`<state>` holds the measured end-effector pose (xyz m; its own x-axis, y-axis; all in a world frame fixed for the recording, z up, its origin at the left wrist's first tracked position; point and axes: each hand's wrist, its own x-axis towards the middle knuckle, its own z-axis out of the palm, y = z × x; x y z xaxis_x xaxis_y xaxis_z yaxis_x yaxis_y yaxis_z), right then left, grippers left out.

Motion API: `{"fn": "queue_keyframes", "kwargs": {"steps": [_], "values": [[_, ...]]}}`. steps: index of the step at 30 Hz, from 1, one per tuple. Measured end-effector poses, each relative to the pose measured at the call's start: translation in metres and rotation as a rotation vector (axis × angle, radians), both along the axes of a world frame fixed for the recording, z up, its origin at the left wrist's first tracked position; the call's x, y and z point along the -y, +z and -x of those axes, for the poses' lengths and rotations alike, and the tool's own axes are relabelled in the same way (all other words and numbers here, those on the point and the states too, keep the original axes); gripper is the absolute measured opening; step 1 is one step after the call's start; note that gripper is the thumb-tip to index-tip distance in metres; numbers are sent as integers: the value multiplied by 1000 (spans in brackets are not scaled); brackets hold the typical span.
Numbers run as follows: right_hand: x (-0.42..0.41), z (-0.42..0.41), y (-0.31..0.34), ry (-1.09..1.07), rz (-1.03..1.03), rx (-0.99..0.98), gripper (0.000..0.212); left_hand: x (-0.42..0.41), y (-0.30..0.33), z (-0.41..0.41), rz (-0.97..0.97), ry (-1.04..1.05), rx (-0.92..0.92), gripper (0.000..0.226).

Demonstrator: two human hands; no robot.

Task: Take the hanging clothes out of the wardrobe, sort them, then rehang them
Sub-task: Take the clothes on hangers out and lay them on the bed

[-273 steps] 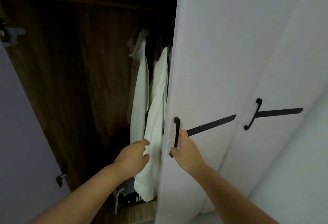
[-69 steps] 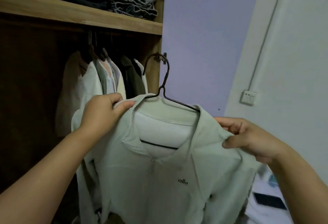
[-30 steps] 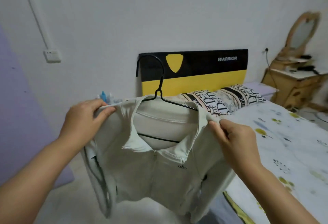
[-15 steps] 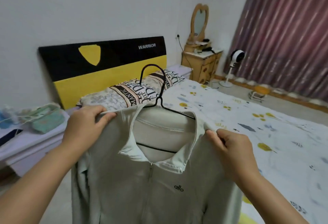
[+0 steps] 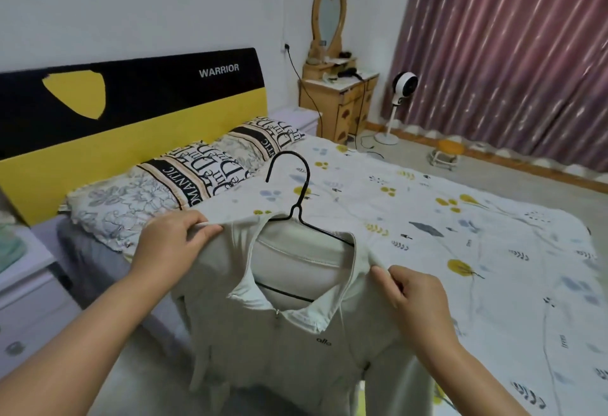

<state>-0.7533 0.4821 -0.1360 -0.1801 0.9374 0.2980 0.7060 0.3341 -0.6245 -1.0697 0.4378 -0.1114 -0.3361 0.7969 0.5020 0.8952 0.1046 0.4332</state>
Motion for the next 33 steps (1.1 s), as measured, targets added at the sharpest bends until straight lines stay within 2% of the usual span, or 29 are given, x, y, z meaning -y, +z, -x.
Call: {"fn": "queue_keyframes", "kwargs": {"steps": [7,12,18,23,28,33], "values": [[-93,35,-23,-77,72,-34,53,-110,-22,36,32,-39,-10,22],[-166,66,-38,-175,109,8,53,-209,-41,70,81,-147,16,21],[-251,81,-69,-274,196,79,52,-325,-92,90,180,-291,23,21],[-310,82,-112,-350,246,215,52,-394,-150,89,287,-331,-12,22],[-368,84,-172,-389,309,347,47,-448,-212,84,390,-327,-128,27],[-422,85,-241,-379,369,598,41,-493,-277,69,486,-348,-248,23]]}}
